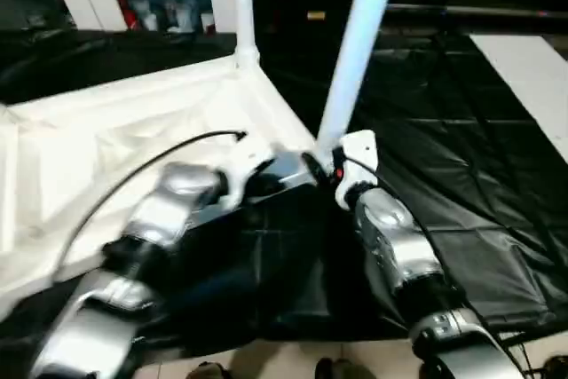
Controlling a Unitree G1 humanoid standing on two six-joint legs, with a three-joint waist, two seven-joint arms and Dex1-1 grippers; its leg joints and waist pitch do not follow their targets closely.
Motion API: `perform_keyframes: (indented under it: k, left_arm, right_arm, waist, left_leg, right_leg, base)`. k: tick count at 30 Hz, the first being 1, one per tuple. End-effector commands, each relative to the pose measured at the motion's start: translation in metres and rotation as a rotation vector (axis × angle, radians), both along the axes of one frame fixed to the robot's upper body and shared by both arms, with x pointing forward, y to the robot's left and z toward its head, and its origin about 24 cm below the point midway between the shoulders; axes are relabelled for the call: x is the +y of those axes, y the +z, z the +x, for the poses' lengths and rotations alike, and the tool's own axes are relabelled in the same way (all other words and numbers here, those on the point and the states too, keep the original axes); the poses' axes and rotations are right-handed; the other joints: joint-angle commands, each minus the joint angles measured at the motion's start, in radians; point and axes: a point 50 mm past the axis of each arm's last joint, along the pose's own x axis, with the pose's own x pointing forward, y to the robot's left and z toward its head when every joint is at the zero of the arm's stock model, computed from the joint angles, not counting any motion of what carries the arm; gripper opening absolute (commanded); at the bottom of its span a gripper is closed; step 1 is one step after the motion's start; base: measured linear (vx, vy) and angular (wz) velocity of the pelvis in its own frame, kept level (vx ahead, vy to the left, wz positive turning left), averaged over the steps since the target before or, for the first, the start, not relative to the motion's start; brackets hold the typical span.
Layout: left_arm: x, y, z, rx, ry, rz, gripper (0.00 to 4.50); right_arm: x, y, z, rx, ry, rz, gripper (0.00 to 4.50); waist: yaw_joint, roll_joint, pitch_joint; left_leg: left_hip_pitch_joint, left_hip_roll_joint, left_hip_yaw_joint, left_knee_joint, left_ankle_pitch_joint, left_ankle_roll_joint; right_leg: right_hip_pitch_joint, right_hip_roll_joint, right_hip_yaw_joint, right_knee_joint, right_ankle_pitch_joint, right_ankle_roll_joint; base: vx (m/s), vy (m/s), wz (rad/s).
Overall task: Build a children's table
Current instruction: Rotate leg to tighten
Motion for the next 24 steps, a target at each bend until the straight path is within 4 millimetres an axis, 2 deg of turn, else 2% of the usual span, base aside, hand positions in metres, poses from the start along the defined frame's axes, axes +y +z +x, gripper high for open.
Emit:
perform_keyframes:
  k: [1,3,4,6,8,9,10,11,15,17,18,21,22,24]
  left_arm:
    - [-0.007,-0.028,-0.004,0.066,0.109,0.055,0.0]
    - [-0.011,-0.029,-0.003,0.064,0.111,0.068,0.0]
    - [-0.016,-0.031,-0.004,0.074,0.111,0.079,0.0]
    - [-0.019,-0.032,-0.004,0.087,0.112,0.076,0.0]
    - [-0.019,-0.031,-0.004,0.088,0.098,0.068,0.0]
    - [-0.018,-0.031,-0.005,0.093,0.09,0.066,0.0]
    - [-0.014,-0.031,-0.006,0.094,0.073,0.069,0.0]
    - [-0.012,-0.031,-0.007,0.099,0.066,0.071,0.0]
    - [0.0,-0.03,-0.01,0.114,0.033,0.075,0.0]
    - [0.007,-0.029,-0.013,0.11,-0.001,0.074,0.0]
    - [0.007,-0.029,-0.014,0.111,-0.002,0.073,0.0]
    - [0.019,-0.027,-0.019,0.118,-0.041,0.06,0.0]
    - [0.027,-0.025,-0.022,0.122,-0.068,0.051,0.0]
    - [0.034,-0.025,-0.025,0.133,-0.075,0.049,0.0]
  right_arm:
    - [0.021,-0.021,-0.011,0.097,0.028,0.008,2.73]
    - [0.025,-0.022,-0.011,0.101,0.024,0.002,2.73]
    - [0.031,-0.023,-0.012,0.105,0.029,0.018,2.73]
    - [0.037,-0.022,-0.012,0.107,0.045,0.059,2.73]
    - [0.039,-0.018,-0.013,0.084,0.08,0.102,2.73]
    - [0.04,-0.016,-0.013,0.073,0.094,0.119,2.73]
    - [0.036,-0.01,-0.012,0.038,0.107,0.129,3.43]
    - [0.034,-0.007,-0.011,0.02,0.112,0.122,3.43]
    - [0.02,0.0,-0.009,-0.002,0.127,0.121,3.85]
    - [0.009,0.003,-0.009,-0.023,0.171,0.088,3.95]
    - [0.008,0.004,-0.009,-0.025,0.174,0.086,4.04]
    - [-0.01,0.005,-0.013,-0.049,0.293,-0.006,4.04]
    - [-0.022,0.007,-0.019,-0.051,0.389,-0.04,4.04]
    - [-0.032,0.008,-0.023,-0.049,0.447,-0.041,4.04]
  waist:
    - [-0.01,-0.004,-0.032]
    - [-0.008,-0.005,-0.034]
    - [-0.01,-0.014,-0.033]
    - [-0.01,-0.006,-0.031]
    - [-0.009,-0.006,-0.026]
    - [-0.008,0.0,-0.026]
    - [-0.01,-0.002,-0.027]
    - [-0.009,-0.003,-0.027]
    - [-0.016,-0.006,-0.033]
    - [-0.018,-0.002,-0.034]
    - [-0.021,-0.005,-0.035]
    - [-0.022,-0.008,-0.04]
    - [-0.021,-0.008,-0.043]
    - [-0.023,-0.007,-0.045]
  left_leg:
    - [0.009,0.005,0.006,-0.079,-0.266,-0.013]
    - [0.005,0.003,0.006,-0.079,-0.239,-0.004]
    - [0.005,0.003,0.009,-0.079,-0.233,0.004]
    - [0.006,0.005,0.007,-0.083,-0.252,0.008]
    - [0.01,0.008,0.006,-0.089,-0.284,0.008]
    - [0.012,0.008,0.004,-0.091,-0.296,0.004]
    - [0.013,0.01,0.002,-0.095,-0.32,-0.002]
    - [0.013,0.01,0.002,-0.095,-0.32,-0.002]
    - [-0.001,0.01,-0.001,-0.096,-0.253,0.01]
    - [0.003,0.011,0.002,-0.092,-0.228,0.014]
    - [0.0,0.011,0.004,-0.09,-0.211,0.022]
    - [-0.004,0.009,0.007,-0.083,-0.152,0.037]
    - [-0.002,0.008,0.009,-0.079,-0.116,0.061]
    - [-0.002,0.009,0.011,-0.075,-0.083,0.088]
  right_leg:
    - [0.036,-0.042,0.033,-0.087,-0.266,-0.141]
    - [0.042,-0.041,0.031,-0.083,-0.21,-0.14]
    - [0.042,-0.041,0.03,-0.085,-0.202,-0.142]
    - [0.039,-0.045,0.03,-0.09,-0.236,-0.139]
    - [0.036,-0.045,0.028,-0.097,-0.285,-0.131]
    - [0.036,-0.045,0.028,-0.097,-0.3,-0.13]
    - [0.037,-0.046,0.028,-0.102,-0.326,-0.124]
    - [0.037,-0.047,0.029,-0.102,-0.325,-0.122]
    - [0.053,-0.05,0.027,-0.095,-0.263,-0.135]
    - [0.05,-0.049,0.028,-0.093,-0.218,-0.157]
    - [0.056,-0.049,0.027,-0.09,-0.19,-0.167]
    - [0.064,-0.047,0.027,-0.082,-0.102,-0.193]
    - [0.071,-0.045,0.026,-0.077,-0.031,-0.211]
    - [0.071,-0.046,0.027,-0.071,0.027,-0.231]
  base:
    - [0.0,0.0,0.0]
    - [0.0,0.0,0.0]
    - [0.0,0.0,0.0]
    - [0.0,0.0,0.0]
    - [0.0,0.0,0.0]
    - [0.0,0.0,0.0]
    - [0.0,0.0,0.0]
    - [0.0,0.0,0.0]
    - [0.0,0.0,0.0]
    - [0.0,0.0,0.0]
    - [0.0,0.0,0.0]
    - [0.0,0.0,0.0]
    - [0.0,0.0,0.0]
    - [0.0,0.0,0.0]
